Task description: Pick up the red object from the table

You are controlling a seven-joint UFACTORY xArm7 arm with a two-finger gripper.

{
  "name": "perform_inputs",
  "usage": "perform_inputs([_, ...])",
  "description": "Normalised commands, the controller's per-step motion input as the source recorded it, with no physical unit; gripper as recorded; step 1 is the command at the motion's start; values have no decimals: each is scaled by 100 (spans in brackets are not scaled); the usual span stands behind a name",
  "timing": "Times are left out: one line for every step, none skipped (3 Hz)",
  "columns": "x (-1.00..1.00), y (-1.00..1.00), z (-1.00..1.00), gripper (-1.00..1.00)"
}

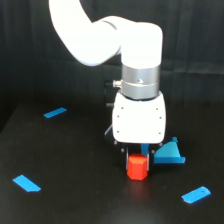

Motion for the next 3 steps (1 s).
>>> perform_inputs([-42,23,99,-96])
perform_inputs([-32,16,98,-97])
perform_inputs([-17,-6,100,-89])
